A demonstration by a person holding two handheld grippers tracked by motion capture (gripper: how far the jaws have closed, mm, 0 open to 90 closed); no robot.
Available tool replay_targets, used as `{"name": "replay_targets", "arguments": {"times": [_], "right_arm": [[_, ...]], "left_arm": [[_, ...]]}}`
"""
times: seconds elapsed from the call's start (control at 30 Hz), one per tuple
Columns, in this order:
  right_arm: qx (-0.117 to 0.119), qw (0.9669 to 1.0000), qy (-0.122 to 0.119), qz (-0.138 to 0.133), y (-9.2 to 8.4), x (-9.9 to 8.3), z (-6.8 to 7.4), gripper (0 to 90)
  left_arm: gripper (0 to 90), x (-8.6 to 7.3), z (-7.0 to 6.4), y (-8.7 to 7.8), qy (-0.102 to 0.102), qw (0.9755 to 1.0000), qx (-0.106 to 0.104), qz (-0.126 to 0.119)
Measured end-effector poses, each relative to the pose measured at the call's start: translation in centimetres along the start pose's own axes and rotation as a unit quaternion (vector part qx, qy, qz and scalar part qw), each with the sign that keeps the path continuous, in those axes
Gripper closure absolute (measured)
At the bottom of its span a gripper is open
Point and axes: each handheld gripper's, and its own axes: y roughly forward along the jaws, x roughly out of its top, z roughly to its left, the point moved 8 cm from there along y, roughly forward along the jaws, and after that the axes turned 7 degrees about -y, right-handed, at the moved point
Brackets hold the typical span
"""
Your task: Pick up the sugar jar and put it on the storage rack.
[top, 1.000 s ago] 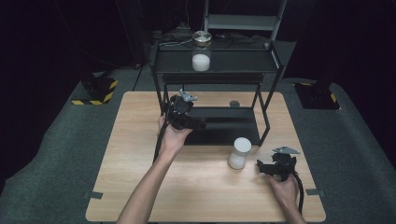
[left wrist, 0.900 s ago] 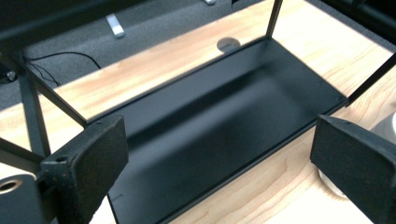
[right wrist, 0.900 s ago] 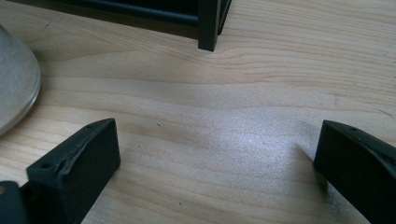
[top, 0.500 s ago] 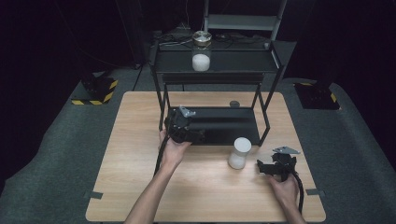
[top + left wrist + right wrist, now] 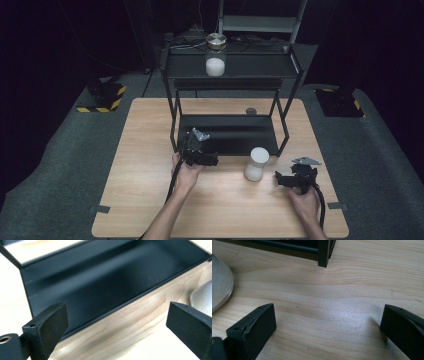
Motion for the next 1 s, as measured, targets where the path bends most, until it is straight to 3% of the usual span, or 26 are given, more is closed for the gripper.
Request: {"name": "replay_targets", "arguments": {"times": [0.43, 1.0], "right_arm": [[0.000, 1.0000, 0.000, 0.000, 0.0, 0.0, 0.0, 0.0], [0.000, 1.0000, 0.000, 0.000, 0.0, 0.0, 0.0, 0.0]], "left_arm": [[3.9, -3.4, 0.3, 2.6, -0.025, 0.9997, -0.004, -0.002], [1.2, -5.8, -0.2, 4.9, -0.028, 0.9996, 0.005, -0.010]]}}
